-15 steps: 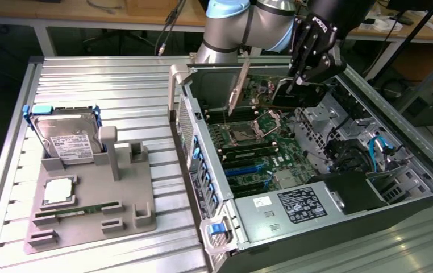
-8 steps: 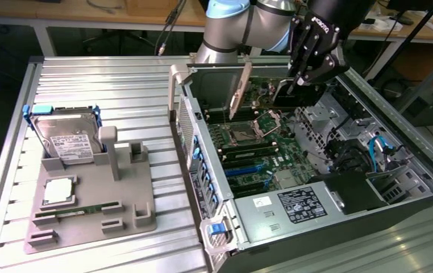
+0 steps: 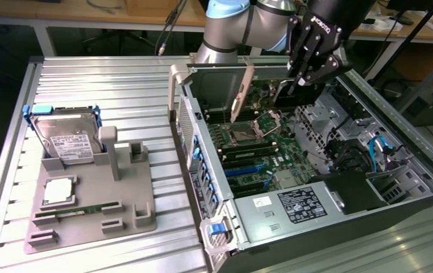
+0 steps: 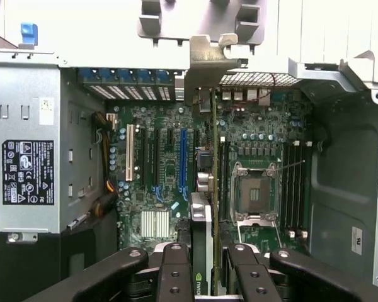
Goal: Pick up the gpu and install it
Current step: 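Insert the gpu into the slot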
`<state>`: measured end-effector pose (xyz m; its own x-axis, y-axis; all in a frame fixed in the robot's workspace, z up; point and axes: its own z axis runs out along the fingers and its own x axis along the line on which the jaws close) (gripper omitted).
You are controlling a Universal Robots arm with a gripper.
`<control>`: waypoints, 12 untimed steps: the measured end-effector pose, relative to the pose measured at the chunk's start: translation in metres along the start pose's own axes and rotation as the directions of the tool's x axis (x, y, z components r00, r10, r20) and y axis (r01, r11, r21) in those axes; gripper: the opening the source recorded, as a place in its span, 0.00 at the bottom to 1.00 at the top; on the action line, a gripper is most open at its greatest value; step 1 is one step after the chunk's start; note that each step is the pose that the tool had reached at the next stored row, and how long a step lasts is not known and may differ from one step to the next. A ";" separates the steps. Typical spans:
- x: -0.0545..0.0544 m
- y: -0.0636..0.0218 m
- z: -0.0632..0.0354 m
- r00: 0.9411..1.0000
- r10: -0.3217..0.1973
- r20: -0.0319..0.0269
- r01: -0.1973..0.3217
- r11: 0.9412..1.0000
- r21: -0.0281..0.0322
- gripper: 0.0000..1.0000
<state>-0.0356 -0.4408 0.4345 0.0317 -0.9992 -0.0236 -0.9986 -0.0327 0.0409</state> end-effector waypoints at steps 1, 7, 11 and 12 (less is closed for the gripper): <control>0.000 0.0000 0.0000 1.000 0.000 0.001 0.000 1.000 0.000 0.27; 0.000 0.0000 0.0001 1.000 -0.001 0.004 0.000 1.000 0.000 0.27; 0.000 -0.0001 0.0015 1.000 -0.001 0.004 0.001 1.000 0.000 0.27; 0.000 -0.0001 0.0019 1.000 -0.001 0.004 0.001 1.000 0.000 0.27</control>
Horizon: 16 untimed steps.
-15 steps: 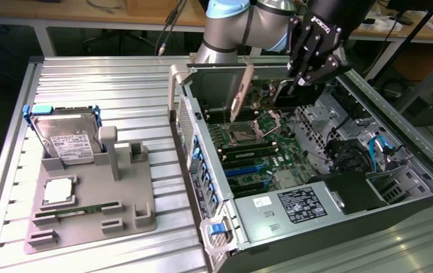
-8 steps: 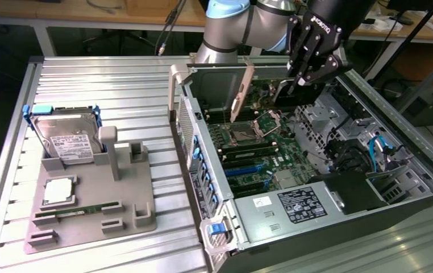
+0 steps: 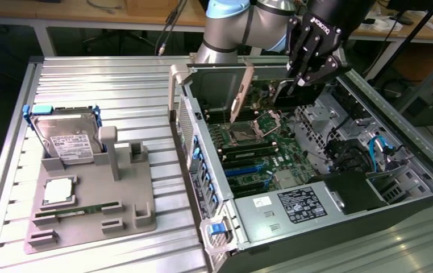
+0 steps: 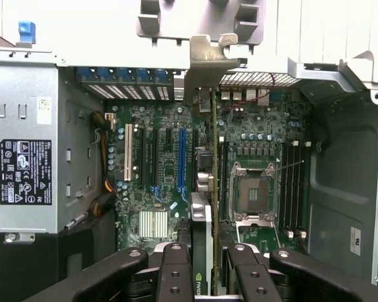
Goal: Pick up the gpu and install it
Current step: 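Insert the gpu into the slot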
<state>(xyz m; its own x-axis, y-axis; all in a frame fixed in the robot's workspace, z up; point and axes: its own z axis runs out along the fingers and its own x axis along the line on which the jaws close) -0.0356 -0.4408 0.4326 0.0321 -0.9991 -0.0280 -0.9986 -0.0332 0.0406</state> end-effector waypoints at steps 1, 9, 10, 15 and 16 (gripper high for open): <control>0.000 0.0000 0.0003 1.000 0.000 0.000 0.000 1.000 0.000 0.27; 0.000 -0.0001 0.0028 1.000 0.003 0.000 -0.003 1.000 0.000 0.27; 0.000 -0.0001 0.0032 1.000 0.004 0.000 -0.004 1.000 0.000 0.27; 0.000 -0.0002 0.0039 1.000 0.005 0.000 -0.005 1.000 0.000 0.27; 0.000 -0.0002 0.0040 1.000 0.005 0.000 -0.005 1.000 0.000 0.27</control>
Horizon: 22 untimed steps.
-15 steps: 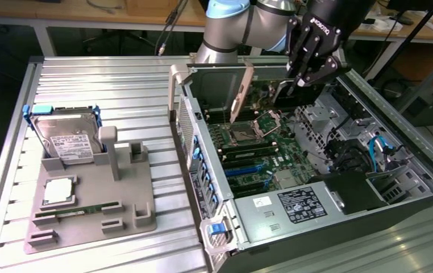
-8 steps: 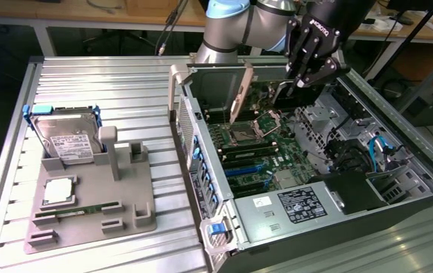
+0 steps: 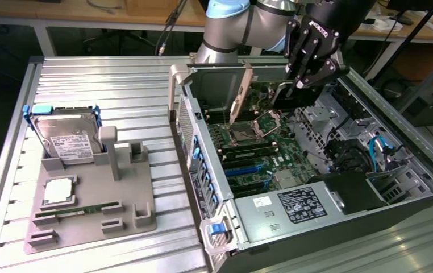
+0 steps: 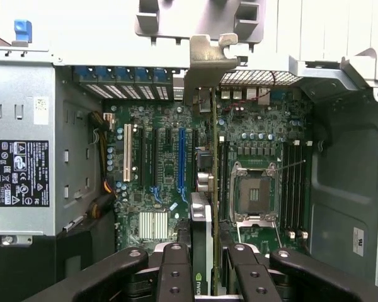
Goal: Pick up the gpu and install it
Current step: 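Insert the gpu into the slot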
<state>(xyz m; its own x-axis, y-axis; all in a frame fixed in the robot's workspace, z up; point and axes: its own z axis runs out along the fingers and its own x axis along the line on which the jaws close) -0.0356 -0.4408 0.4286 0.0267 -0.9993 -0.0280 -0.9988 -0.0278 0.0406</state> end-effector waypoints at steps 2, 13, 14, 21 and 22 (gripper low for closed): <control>0.000 0.0000 0.0005 1.000 0.000 0.000 0.000 1.000 0.000 0.27; 0.000 -0.0002 0.0043 1.000 0.000 0.000 0.000 1.000 0.000 0.27; 0.000 -0.0002 0.0047 1.000 0.000 0.000 0.000 1.000 0.000 0.27; 0.000 -0.0003 0.0066 1.000 0.000 0.000 0.000 1.000 0.000 0.27; 0.000 -0.0003 0.0069 1.000 0.000 0.000 0.000 1.000 0.000 0.27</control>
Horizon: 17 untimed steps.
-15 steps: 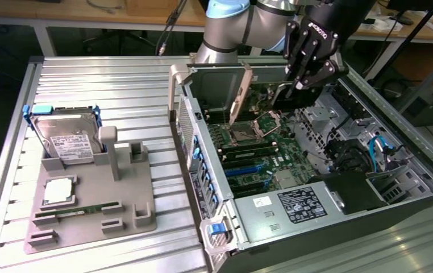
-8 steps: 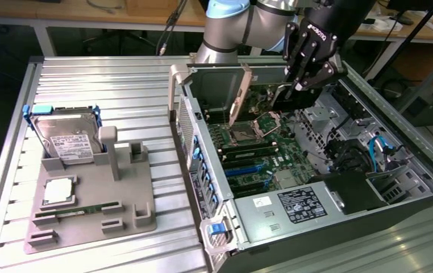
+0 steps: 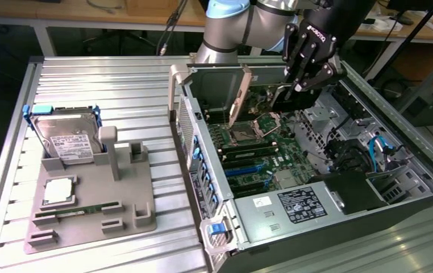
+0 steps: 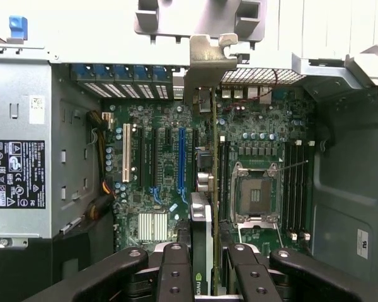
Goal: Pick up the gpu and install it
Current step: 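Insert the gpu into the slot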
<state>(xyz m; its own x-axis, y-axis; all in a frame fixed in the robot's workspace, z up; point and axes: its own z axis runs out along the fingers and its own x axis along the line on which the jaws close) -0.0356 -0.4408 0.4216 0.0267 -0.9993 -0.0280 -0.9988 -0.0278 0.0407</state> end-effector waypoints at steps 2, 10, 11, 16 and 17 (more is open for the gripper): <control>0.000 0.0000 0.0005 1.000 0.000 0.000 0.000 1.000 0.000 0.27; 0.000 -0.0001 0.0028 1.000 0.000 0.000 0.000 1.000 0.000 0.27; 0.000 -0.0001 0.0030 1.000 0.000 0.000 0.000 1.000 0.000 0.27; 0.000 -0.0002 0.0043 1.000 0.000 0.000 0.000 1.000 0.000 0.27; 0.000 -0.0002 0.0047 1.000 0.000 0.000 0.000 1.000 0.000 0.27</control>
<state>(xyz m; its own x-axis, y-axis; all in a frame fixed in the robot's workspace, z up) -0.0356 -0.4408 0.4169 0.0267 -0.9993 -0.0279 -0.9988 -0.0278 0.0406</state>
